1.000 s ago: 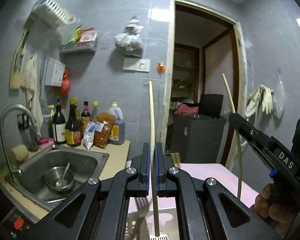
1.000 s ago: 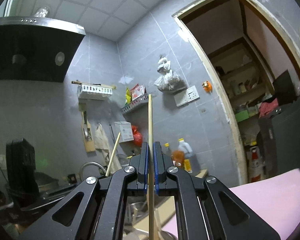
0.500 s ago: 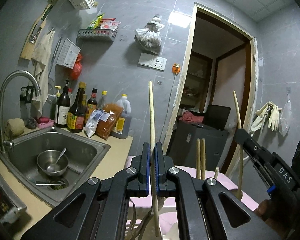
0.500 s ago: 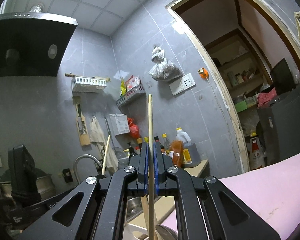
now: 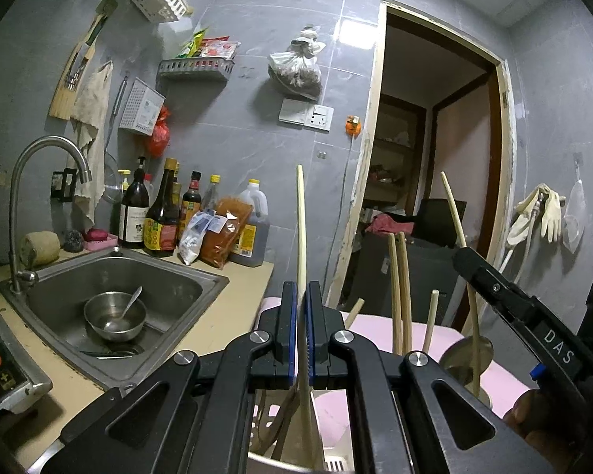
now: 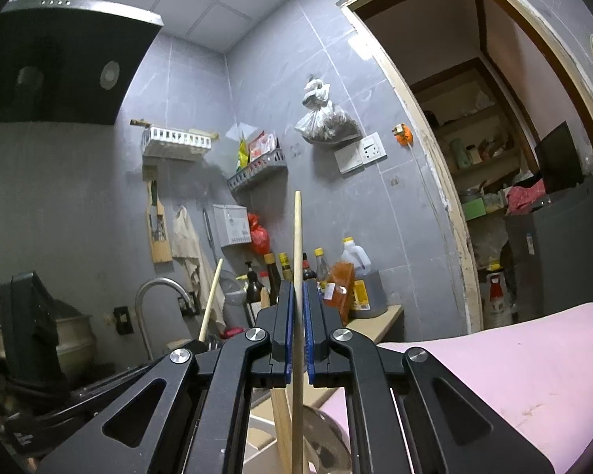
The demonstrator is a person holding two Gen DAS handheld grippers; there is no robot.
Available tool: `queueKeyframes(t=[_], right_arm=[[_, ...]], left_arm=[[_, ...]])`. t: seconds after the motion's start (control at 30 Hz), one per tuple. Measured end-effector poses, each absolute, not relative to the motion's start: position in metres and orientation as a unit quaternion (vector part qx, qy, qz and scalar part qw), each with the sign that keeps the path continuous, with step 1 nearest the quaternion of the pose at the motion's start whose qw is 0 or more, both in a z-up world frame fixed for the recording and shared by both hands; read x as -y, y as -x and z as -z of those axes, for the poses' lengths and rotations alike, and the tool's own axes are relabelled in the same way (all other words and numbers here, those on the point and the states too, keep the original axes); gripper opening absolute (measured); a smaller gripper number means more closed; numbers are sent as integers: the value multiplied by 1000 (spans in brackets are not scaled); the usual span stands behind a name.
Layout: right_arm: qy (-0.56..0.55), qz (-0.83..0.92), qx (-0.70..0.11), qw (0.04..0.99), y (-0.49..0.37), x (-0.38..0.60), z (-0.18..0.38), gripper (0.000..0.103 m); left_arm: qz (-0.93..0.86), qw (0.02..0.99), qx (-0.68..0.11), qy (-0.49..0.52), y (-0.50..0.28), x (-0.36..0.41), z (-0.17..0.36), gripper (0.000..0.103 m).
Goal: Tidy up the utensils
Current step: 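Lower the chopstick into the basket holder while the right tool drops its chopstick into the cup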
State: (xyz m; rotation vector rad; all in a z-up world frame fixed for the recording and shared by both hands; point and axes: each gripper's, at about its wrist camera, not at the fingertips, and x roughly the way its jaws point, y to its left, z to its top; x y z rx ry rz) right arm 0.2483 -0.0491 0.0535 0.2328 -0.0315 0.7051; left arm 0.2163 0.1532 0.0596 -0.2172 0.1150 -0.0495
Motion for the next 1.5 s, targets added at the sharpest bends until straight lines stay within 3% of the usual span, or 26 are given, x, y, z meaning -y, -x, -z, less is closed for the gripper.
queueKeyframes(t=[0.43, 0.87, 1.03, 1.17, 1.27, 1.5], right_arm=[[-20, -336, -17, 941, -227, 50, -41, 4], [-15, -329, -36, 944, -223, 61, -36, 4], [-14, -329, -41, 943, -221, 64, -34, 8], [-15, -328, -44, 943, -220, 67, -34, 20], [-14, -327, -43, 944, -218, 68, -35, 20], [-16, -322, -43, 945, -216, 74, -36, 24]], left_arm=[[37, 993, -94, 66, -207, -143, -46, 3], [39, 986, -144, 78, -204, -141, -36, 4], [45, 984, -151, 83, -202, -141, -36, 4], [49, 983, -153, 89, -201, -140, -37, 5], [51, 983, -152, 95, -199, -141, -38, 5], [56, 982, -142, 113, -194, -142, -43, 22]])
